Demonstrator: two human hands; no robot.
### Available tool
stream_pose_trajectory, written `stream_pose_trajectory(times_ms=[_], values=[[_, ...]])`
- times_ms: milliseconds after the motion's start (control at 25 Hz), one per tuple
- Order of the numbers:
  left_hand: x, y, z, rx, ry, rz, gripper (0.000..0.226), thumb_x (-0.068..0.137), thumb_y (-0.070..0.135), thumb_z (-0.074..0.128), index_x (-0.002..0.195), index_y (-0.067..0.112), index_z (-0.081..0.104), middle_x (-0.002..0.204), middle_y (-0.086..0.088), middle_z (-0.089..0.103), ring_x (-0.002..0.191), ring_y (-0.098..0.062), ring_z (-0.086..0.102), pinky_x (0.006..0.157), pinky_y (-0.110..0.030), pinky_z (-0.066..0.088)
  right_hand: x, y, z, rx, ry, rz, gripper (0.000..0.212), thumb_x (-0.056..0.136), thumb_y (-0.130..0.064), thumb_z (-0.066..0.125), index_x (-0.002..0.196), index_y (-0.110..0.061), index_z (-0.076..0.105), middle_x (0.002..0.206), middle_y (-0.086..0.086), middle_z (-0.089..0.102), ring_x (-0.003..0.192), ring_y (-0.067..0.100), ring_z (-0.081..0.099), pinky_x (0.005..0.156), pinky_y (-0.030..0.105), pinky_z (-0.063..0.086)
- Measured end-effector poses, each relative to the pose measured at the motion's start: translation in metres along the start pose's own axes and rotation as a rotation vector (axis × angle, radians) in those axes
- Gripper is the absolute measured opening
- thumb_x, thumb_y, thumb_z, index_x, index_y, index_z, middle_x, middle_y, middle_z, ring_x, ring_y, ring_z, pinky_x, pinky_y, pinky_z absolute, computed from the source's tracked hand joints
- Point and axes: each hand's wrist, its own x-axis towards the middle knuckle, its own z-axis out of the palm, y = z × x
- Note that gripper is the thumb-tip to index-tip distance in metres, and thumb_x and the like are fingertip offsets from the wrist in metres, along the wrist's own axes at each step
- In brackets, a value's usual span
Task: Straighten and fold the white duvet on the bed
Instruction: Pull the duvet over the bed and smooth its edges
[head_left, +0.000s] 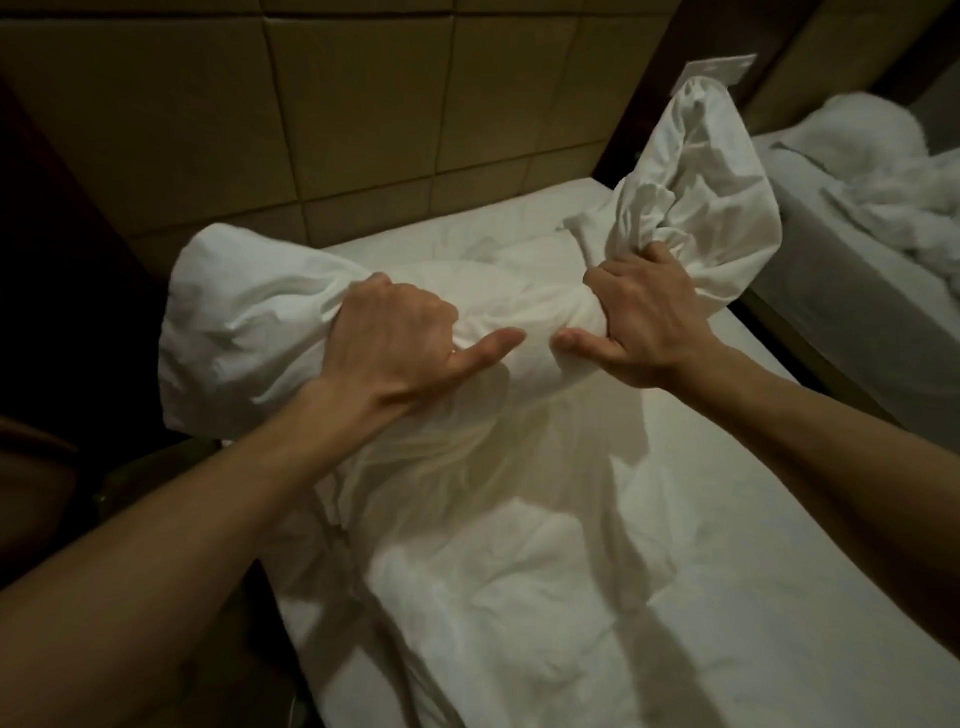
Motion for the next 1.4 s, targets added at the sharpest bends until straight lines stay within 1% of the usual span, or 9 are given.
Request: stream_pose_trajectory(times_ms=[320, 560, 640, 760, 880, 960, 1040, 1160, 1400], values=[[-0.067, 0.168, 0.023, 0.066, -0.022, 0.071, 0.079, 0.085, 0.076, 0.010, 0.050, 0.016, 0.048, 0.058, -0.010, 0.065, 0.056, -0.025, 0.049, 0.070, -0.037, 0.029, -0.182, 0.023, -0.021, 0.033, 0.034, 0.079, 0.078, 0.090, -0.082, 0.013, 0.066, -0.016, 0.046, 0.065, 0.010, 0.059, 0.060, 0.027, 0.050, 0.075, 0.044, 0.037], [-0.138, 0.262, 0.100, 0.169, -0.214, -0.103, 0.097, 0.084, 0.078, 0.001, 0.062, 0.011, 0.069, 0.072, -0.013, 0.070, 0.076, -0.032, 0.064, 0.080, -0.041, 0.033, -0.304, 0.026, 0.038, 0.082, -0.031, 0.128, 0.085, 0.087, -0.086, 0.008, 0.077, -0.015, 0.052, 0.077, 0.009, 0.059, 0.074, 0.027, 0.051, 0.078, 0.043, 0.032], [-0.149, 0.266, 0.119, 0.175, -0.263, -0.236, 0.102, 0.083, 0.078, -0.005, 0.075, 0.011, 0.072, 0.087, -0.014, 0.071, 0.090, -0.033, 0.064, 0.083, -0.042, 0.036, -0.316, 0.018, 0.061, 0.119, -0.068, 0.110, 0.086, 0.087, -0.086, 0.009, 0.082, -0.014, 0.055, 0.083, 0.006, 0.057, 0.078, 0.025, 0.047, 0.078, 0.042, 0.033], [-0.158, 0.267, 0.129, 0.129, -0.150, -0.415, 0.088, 0.088, 0.075, 0.005, 0.098, 0.016, 0.069, 0.103, -0.010, 0.066, 0.100, -0.031, 0.057, 0.075, -0.038, 0.038, -0.318, 0.012, 0.087, 0.184, -0.066, 0.071, 0.089, 0.088, -0.084, 0.010, 0.100, -0.011, 0.060, 0.104, 0.007, 0.060, 0.093, 0.025, 0.049, 0.086, 0.043, 0.038], [-0.160, 0.253, 0.122, 0.168, 0.036, -0.373, 0.072, 0.095, 0.065, 0.018, 0.112, 0.014, 0.065, 0.110, -0.011, 0.063, 0.103, -0.031, 0.054, 0.081, -0.042, 0.041, -0.303, 0.016, 0.092, 0.253, -0.009, 0.061, 0.091, 0.091, -0.081, 0.015, 0.123, -0.006, 0.056, 0.128, 0.012, 0.055, 0.114, 0.030, 0.049, 0.099, 0.045, 0.038], [-0.149, 0.238, 0.110, 0.195, 0.060, -0.355, 0.072, 0.096, 0.063, 0.017, 0.133, 0.014, 0.056, 0.132, -0.014, 0.056, 0.122, -0.032, 0.049, 0.096, -0.046, 0.039, -0.279, 0.020, 0.085, 0.255, -0.018, 0.059, 0.096, 0.092, -0.079, 0.015, 0.143, -0.004, 0.045, 0.147, 0.015, 0.046, 0.133, 0.032, 0.042, 0.112, 0.048, 0.032], [-0.134, 0.216, 0.102, 0.253, -0.042, -0.412, 0.081, 0.094, 0.068, 0.006, 0.152, 0.019, 0.034, 0.158, -0.012, 0.031, 0.146, -0.031, 0.025, 0.116, -0.052, 0.020, -0.244, 0.018, 0.077, 0.253, -0.094, 0.062, 0.099, 0.090, -0.081, 0.010, 0.157, -0.010, 0.028, 0.163, 0.014, 0.027, 0.150, 0.031, 0.024, 0.122, 0.053, 0.018], [-0.115, 0.177, 0.107, 0.282, -0.135, -0.526, 0.089, 0.084, 0.077, -0.010, 0.158, 0.028, 0.005, 0.166, -0.004, 0.000, 0.152, -0.028, -0.005, 0.119, -0.059, -0.003, -0.184, 0.012, 0.082, 0.272, -0.183, 0.068, 0.100, 0.085, -0.084, 0.002, 0.162, -0.020, 0.009, 0.169, 0.005, 0.005, 0.155, 0.028, 0.002, 0.123, 0.058, 0.003], [-0.110, 0.129, 0.164, 0.298, -0.147, -0.599, 0.092, 0.081, 0.081, -0.015, 0.157, 0.032, -0.004, 0.166, -0.004, -0.008, 0.151, -0.033, -0.011, 0.115, -0.065, -0.004, -0.129, 0.009, 0.149, 0.240, -0.251, 0.041, 0.098, 0.083, -0.087, -0.005, 0.161, -0.028, -0.006, 0.169, -0.003, -0.008, 0.155, 0.025, -0.010, 0.119, 0.065, -0.007]])
